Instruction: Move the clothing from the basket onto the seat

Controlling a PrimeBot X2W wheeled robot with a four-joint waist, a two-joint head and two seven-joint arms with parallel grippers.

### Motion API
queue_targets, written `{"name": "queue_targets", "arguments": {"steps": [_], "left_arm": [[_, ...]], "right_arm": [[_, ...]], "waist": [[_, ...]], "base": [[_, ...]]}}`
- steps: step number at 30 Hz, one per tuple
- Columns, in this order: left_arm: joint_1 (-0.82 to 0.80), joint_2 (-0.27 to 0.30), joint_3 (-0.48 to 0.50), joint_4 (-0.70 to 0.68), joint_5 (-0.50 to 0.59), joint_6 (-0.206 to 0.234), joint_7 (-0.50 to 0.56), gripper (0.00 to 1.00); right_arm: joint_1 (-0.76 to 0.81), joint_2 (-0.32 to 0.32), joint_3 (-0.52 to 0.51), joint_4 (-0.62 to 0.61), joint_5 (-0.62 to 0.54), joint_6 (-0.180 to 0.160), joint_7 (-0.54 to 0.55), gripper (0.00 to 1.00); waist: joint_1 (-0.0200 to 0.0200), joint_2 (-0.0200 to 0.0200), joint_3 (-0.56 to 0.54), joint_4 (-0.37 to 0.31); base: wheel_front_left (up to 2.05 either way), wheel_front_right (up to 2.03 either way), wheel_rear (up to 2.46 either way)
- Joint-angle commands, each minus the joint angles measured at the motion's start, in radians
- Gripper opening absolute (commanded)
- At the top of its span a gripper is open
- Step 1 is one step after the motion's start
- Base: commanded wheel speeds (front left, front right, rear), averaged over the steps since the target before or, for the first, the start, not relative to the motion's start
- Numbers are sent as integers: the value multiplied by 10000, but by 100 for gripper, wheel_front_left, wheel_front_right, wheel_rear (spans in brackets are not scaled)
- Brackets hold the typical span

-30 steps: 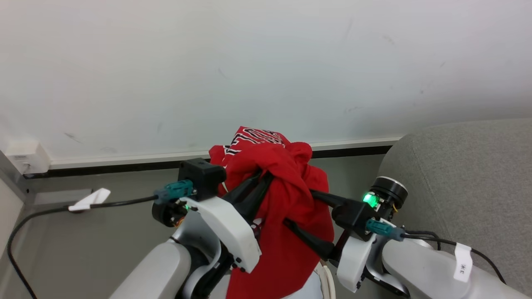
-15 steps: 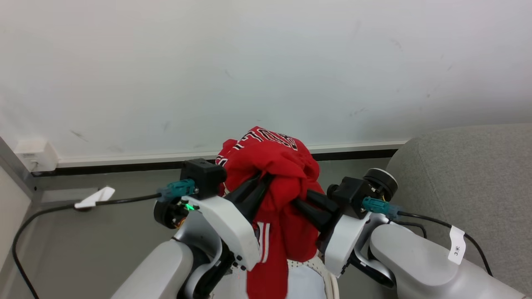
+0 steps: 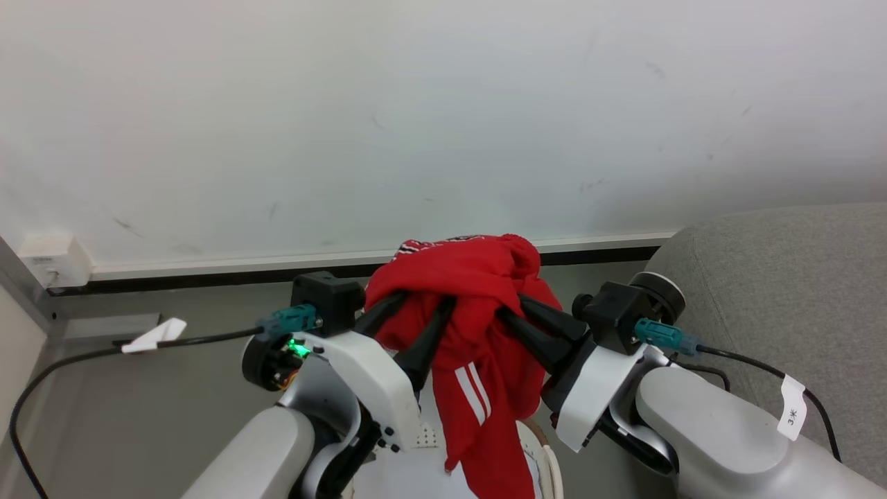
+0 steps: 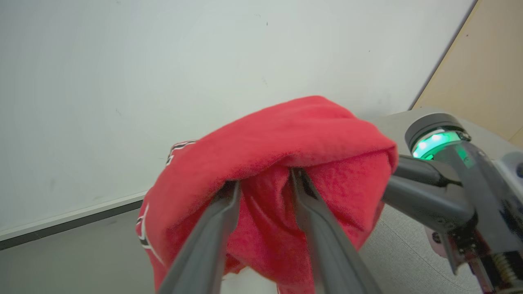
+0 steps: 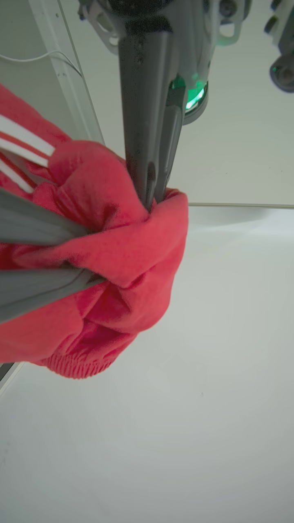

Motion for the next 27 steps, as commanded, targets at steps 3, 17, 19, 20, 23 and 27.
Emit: {"name": "queue_targets", "arguments": {"steps": [3,17,19,20,23,27], "left_arm": [[108,82,-6,-9,193,109,-99,100],[228,124,-112,-158,225,261,-157,100],[249,141,-127,-240,200,273,-149,100],[265,146,-140,-294,191,272,-145,100],[306,161,-174,-422,189,298,-135,100],[357,205,-194,-503,187,317,-190,100]], "right_arm": [[101,-59,-46,-125,20,-25,-62,0],[142,-278,-278,-173,51,-25,-63,0],[180,-305,-312,-127,0,-25,-63,0],[183,-313,-331,-105,-14,-25,-63,0],[192,-367,-405,-28,-76,-25,-63,0],[225,-397,-500,73,-122,-25,-62,0]], "waist": [[-1,0,-5,26],[-1,0,-76,157],[-1,0,-90,159],[-1,0,-90,166],[-1,0,-89,203],[-1,0,-97,240]], "base": [[0,0,0],[0,0,0],[0,0,0],[0,0,0],[0,0,0],[0,0,0]]}}
